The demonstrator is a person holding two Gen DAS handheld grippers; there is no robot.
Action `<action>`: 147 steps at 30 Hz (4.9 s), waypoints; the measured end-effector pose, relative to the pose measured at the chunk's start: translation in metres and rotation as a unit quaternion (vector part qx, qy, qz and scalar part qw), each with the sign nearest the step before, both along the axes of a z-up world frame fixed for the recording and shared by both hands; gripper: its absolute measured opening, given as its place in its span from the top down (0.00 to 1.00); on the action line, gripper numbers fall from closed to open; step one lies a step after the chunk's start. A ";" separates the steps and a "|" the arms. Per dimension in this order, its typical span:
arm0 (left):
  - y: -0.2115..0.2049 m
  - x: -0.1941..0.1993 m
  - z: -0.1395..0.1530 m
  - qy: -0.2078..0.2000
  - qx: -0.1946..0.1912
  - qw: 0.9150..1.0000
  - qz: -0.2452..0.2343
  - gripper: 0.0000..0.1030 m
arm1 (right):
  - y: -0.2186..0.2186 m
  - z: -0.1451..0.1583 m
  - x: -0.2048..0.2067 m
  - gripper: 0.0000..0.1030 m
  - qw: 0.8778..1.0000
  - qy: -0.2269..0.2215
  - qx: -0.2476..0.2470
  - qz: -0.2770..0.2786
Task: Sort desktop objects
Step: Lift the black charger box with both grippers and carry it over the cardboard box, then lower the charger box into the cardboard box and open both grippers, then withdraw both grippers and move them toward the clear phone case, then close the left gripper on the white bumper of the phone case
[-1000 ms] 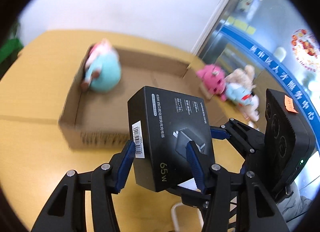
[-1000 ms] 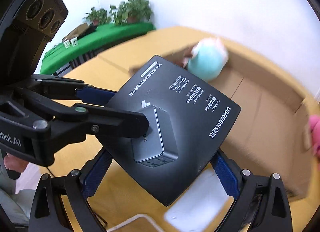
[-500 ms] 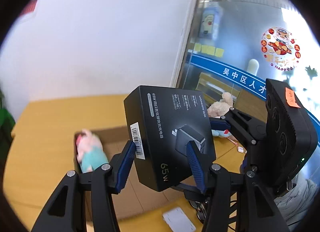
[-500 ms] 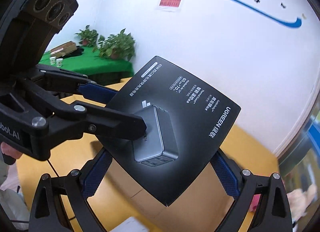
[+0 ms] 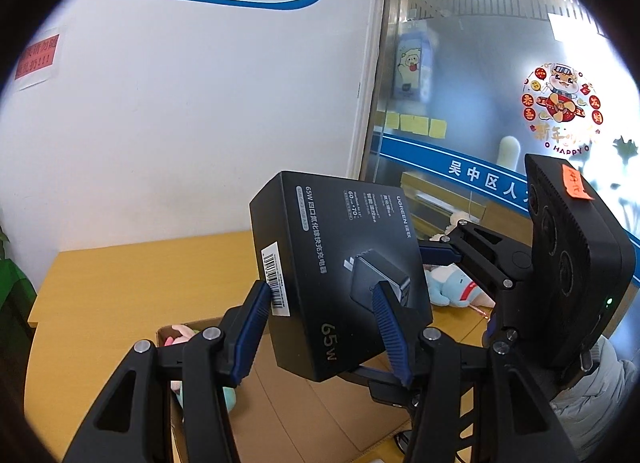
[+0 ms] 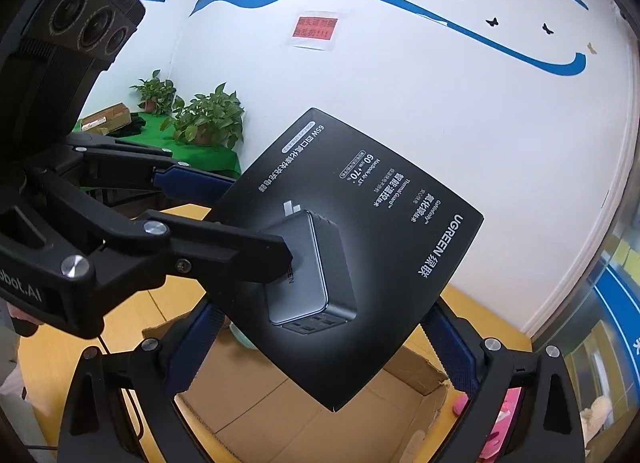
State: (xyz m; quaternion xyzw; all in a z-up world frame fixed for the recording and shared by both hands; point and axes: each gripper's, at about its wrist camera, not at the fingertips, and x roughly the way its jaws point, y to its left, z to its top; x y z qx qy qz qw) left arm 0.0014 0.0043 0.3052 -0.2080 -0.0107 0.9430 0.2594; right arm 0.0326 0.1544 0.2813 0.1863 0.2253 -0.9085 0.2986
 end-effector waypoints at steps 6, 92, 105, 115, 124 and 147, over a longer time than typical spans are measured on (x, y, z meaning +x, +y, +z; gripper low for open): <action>-0.007 -0.039 -0.013 -0.022 0.001 1.000 0.003 0.49 | -0.002 -0.008 -0.037 0.05 1.000 -0.013 -0.002 0.004; 0.011 0.129 -0.126 -0.034 -0.068 0.982 0.173 0.23 | 0.088 -0.153 0.044 0.00 0.970 -0.184 -0.087 -0.136; 0.009 0.157 -0.168 -0.133 -0.041 0.982 0.130 0.23 | 0.089 -0.187 0.074 0.00 0.955 -0.274 -0.093 -0.066; 0.026 0.167 -0.253 -0.310 -0.028 0.950 0.021 0.25 | 0.090 -0.291 0.120 0.00 0.878 -0.470 -0.091 0.002; 0.046 0.171 -0.307 -0.395 -0.077 0.915 -0.011 0.57 | 0.066 -0.313 0.153 0.09 0.895 -0.446 -0.010 -0.010; 0.031 0.165 -0.306 -0.374 -0.077 0.924 0.031 0.94 | 0.069 -0.307 0.138 0.86 0.915 -0.401 -0.016 -0.043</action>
